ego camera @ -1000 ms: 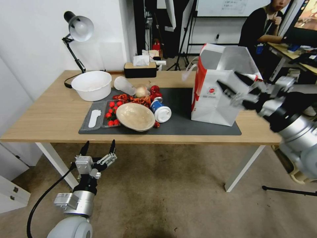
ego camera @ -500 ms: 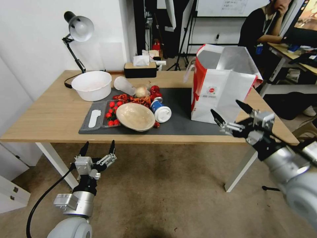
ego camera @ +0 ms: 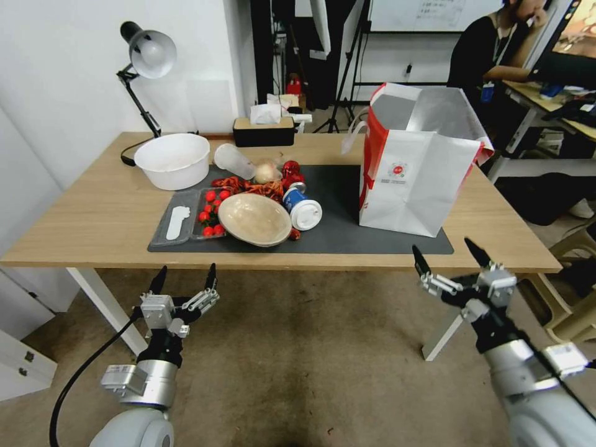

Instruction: Pick up the food delivery bag from the floor and place it on the table.

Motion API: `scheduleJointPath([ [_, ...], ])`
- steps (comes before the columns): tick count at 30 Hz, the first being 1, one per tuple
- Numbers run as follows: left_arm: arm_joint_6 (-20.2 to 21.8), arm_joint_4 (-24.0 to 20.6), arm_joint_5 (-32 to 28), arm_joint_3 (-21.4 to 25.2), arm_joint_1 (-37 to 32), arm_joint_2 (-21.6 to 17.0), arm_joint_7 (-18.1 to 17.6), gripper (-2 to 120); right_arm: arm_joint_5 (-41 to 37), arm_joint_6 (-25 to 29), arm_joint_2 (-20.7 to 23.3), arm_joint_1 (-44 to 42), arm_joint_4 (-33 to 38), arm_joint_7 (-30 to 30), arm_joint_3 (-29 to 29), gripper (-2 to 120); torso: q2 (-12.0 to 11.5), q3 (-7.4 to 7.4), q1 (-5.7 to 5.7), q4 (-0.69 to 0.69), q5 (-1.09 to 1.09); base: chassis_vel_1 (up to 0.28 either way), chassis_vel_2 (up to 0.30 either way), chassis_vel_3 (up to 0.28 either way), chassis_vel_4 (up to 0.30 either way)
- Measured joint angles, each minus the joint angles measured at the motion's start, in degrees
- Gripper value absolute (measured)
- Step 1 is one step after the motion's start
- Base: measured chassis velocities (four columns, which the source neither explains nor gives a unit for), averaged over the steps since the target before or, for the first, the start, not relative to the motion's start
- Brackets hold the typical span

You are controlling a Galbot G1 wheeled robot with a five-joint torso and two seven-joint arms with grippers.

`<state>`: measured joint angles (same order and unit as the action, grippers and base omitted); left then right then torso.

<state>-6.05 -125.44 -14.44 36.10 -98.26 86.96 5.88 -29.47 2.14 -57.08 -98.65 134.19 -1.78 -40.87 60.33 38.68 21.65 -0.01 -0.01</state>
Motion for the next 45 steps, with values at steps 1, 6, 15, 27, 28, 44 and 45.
scheduleJointPath([
  [1,0.0,0.0,0.0,0.0,0.0,0.0,0.0,100,1.3,1.2,-1.3,-0.8,-0.7,-0.4,0.6,100,0.0,0.00,0.00,0.00,0.00,0.000,0.000,0.000,0.000],
  [6,-0.1,0.1,0.0,-0.1,0.0,0.0,0.0,100,4.6,4.1,-3.8,-2.5,-2.6,-0.9,1.8,100,0.0,0.00,0.00,0.01,0.00,0.000,0.000,0.000,0.000],
  [15,-0.4,0.4,-0.1,-0.1,-0.1,-0.2,0.1,100,10.6,8.4,-9.1,-3.3,-8.9,-2.7,6.0,100,0.0,0.00,0.00,0.01,0.01,0.000,0.000,0.000,0.000],
  [27,-0.7,0.6,0.0,0.1,-0.2,-0.2,0.1,100,11.7,7.9,-9.7,-2.8,-9.3,-3.7,7.0,100,0.0,0.01,0.00,0.01,0.01,0.000,0.000,0.000,0.000],
  [28,-0.7,0.6,0.0,0.1,-0.2,-0.2,0.1,100,11.7,7.9,-9.7,-2.8,-9.3,-3.7,7.0,100,0.0,0.01,0.00,0.01,0.01,0.000,0.000,0.000,0.000],
  [44,-0.7,0.2,0.3,0.2,-0.3,-0.6,0.1,100,12.0,7.8,-9.9,-2.9,-9.1,-3.7,6.8,100,0.0,0.01,0.00,0.01,0.01,0.000,0.000,0.000,0.000],
  [45,-0.7,0.1,0.4,0.2,-0.4,-0.7,0.1,100,12.0,7.8,-10.0,-2.9,-9.1,-3.7,6.8,100,0.0,0.01,0.00,0.01,0.01,0.000,0.000,0.000,0.000],
])
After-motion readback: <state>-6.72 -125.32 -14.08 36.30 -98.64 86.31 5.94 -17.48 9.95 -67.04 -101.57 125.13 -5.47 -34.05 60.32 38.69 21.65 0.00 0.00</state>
